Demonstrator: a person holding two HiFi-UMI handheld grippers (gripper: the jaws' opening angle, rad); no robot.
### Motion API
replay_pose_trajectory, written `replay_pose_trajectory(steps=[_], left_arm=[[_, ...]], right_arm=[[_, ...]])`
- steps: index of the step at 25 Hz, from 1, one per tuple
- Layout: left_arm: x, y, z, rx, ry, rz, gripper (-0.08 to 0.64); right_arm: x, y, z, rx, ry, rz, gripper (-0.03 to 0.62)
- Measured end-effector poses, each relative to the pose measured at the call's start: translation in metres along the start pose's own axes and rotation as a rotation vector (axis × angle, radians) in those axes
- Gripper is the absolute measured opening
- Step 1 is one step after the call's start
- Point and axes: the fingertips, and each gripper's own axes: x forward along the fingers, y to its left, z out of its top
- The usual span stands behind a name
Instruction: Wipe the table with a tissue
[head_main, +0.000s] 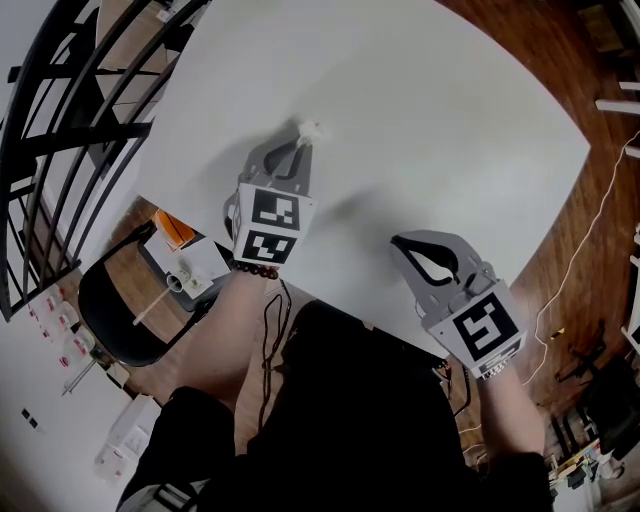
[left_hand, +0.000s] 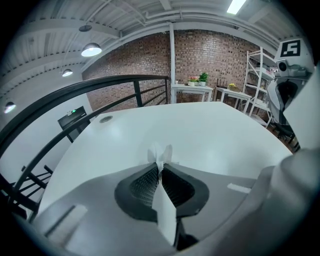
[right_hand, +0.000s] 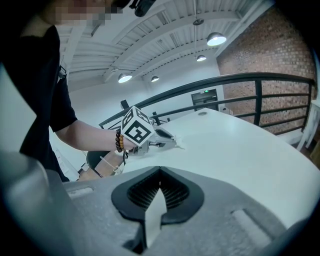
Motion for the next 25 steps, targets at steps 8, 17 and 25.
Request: replay_pose_trajectory(steps=[8, 17, 25], left_arm=[[0.016, 0.011, -0.005, 0.014, 0.048, -0.002, 0.034], [0.026, 0.019, 0.000, 0.022, 0.049, 0.000, 0.034], [0.032, 0.028, 0.012, 0.004, 0.021, 0.021, 0.034]], right_arm=[[0.005, -0.012, 0.005, 0.020, 0.013, -0.010, -0.008], [0.007, -0.021, 0.001, 0.016, 0.029, -0.016, -0.008], [0.003, -0.022, 0.000, 0.041, 0.023, -0.029, -0.008]])
